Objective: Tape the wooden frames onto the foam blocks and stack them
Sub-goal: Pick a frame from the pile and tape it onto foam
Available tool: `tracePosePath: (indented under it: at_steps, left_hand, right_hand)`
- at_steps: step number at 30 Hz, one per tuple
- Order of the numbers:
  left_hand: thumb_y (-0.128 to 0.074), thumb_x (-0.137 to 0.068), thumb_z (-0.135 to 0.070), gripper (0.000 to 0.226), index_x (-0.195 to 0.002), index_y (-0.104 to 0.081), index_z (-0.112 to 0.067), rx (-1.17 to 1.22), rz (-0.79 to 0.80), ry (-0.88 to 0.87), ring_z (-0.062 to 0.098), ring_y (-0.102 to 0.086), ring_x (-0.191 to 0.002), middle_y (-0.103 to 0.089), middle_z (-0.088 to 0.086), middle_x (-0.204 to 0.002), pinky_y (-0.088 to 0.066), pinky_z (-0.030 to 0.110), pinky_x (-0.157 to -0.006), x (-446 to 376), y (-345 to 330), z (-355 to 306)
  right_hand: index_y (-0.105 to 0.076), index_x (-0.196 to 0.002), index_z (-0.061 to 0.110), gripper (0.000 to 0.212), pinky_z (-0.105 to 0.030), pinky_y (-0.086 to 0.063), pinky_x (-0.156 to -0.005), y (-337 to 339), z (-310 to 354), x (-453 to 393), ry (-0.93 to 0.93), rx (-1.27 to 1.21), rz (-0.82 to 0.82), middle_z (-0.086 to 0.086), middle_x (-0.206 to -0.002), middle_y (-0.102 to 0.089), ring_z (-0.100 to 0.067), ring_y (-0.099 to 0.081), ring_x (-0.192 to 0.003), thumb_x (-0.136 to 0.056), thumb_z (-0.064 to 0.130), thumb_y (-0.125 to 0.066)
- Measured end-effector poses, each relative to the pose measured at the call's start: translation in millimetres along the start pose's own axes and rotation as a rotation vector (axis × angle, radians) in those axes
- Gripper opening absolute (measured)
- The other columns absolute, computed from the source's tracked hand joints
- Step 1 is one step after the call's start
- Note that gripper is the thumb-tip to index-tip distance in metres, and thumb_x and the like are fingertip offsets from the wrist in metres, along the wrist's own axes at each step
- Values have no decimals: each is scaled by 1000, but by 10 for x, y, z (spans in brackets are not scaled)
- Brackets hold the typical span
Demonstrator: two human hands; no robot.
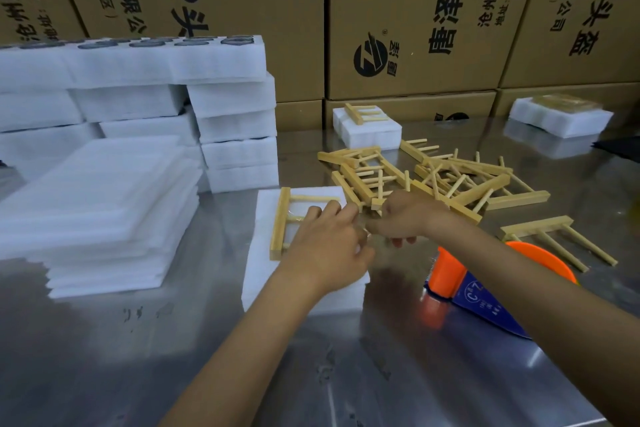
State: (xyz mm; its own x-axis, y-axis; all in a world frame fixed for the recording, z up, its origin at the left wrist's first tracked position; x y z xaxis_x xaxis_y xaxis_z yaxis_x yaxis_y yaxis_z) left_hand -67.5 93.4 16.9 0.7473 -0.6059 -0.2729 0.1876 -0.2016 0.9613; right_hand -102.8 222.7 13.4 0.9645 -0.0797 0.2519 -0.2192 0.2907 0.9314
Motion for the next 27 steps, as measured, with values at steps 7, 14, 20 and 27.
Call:
tracePosePath:
  at_steps: [7,14,20,27]
  left_hand:
    - [-47,-99,-27,26,-103,-72,-22,433,-86,44,14,-51,-114,-63,-9,-115,-41,35,-100,52,159,159]
    - [-48,-97,-35,27,-119,-61,-27,711,-466,613,6,-51,-111,-56,-12,-118,-43,28,-94,461,127,1148]
    - [-56,-92,-50,30,-106,-65,-26,1254,-184,1064,11,-59,-83,-63,0,-110,-41,29,-66,609,-409,1357]
    - [-67,-79,-60,41,-107,-77,-31,1670,-221,916,26,-76,-85,-77,9,-101,-58,34,-64,778,-490,1318]
  right_hand:
    - [-63,-80,15,21,-21,-41,-50,-197,125,-18,87,-193,100,1,-78,-74,-11,-60,-59,-93,28,-55]
    - [-69,-102,18,28,-31,-60,-68,-505,188,95,13,-748,218,-2,-89,-75,-18,-71,-79,-94,42,-56]
    - [-62,-94,15,25,-30,-50,-62,-548,228,145,-25,-846,129,-6,-84,-60,-20,-55,-74,-96,35,-46]
    - [-59,-100,22,21,-31,-53,-69,-521,327,204,1,-1063,-21,-1,-101,-67,-18,-63,-90,-97,39,-47]
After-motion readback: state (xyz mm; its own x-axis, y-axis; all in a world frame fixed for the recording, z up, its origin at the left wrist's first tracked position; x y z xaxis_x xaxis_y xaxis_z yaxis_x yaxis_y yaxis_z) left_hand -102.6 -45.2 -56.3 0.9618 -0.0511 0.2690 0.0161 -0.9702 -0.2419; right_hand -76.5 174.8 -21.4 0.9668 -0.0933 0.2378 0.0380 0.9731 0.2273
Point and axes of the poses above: each hand's wrist, its own x-axis away from the middle knuckle, its own y-axis out of the back of the hand, z = x × y, the point moved 7 cm from there along -x, towards the middle knuckle
